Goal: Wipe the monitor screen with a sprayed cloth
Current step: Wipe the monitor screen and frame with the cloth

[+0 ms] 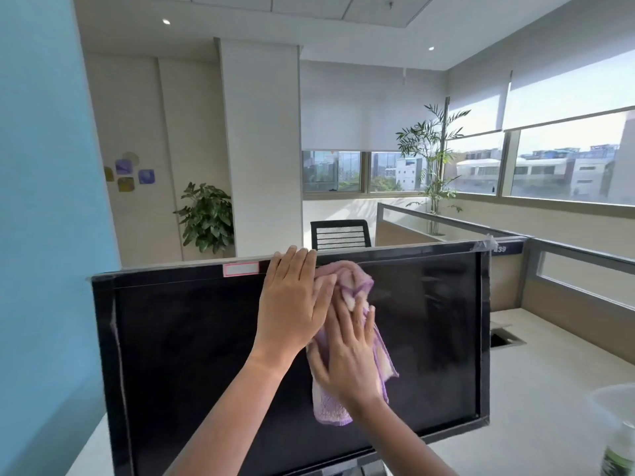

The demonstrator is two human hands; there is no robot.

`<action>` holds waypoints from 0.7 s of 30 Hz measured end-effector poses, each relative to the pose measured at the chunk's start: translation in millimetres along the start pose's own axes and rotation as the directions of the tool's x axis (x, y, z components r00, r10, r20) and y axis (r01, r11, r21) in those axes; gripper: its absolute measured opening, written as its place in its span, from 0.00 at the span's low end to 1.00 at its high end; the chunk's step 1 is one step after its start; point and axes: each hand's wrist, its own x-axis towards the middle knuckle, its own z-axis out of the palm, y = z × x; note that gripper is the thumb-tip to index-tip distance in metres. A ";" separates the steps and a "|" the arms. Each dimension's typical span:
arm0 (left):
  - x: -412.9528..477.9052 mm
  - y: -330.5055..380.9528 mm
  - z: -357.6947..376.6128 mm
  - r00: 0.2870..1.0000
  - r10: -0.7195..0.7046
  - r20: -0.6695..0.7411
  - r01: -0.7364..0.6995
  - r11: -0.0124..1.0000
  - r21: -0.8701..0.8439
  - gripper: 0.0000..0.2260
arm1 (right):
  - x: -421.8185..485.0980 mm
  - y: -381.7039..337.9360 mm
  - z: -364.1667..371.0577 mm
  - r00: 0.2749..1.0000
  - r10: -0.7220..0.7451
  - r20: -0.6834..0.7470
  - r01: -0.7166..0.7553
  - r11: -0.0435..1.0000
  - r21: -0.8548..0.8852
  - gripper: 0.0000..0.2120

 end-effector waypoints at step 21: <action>34.1 77.6 44.1 1.000 0.005 0.031 -0.004 1.000 -0.029 0.30 | -37.0 165.4 -34.8 0.878 0.476 -0.047 -0.474 0.879 0.054 0.34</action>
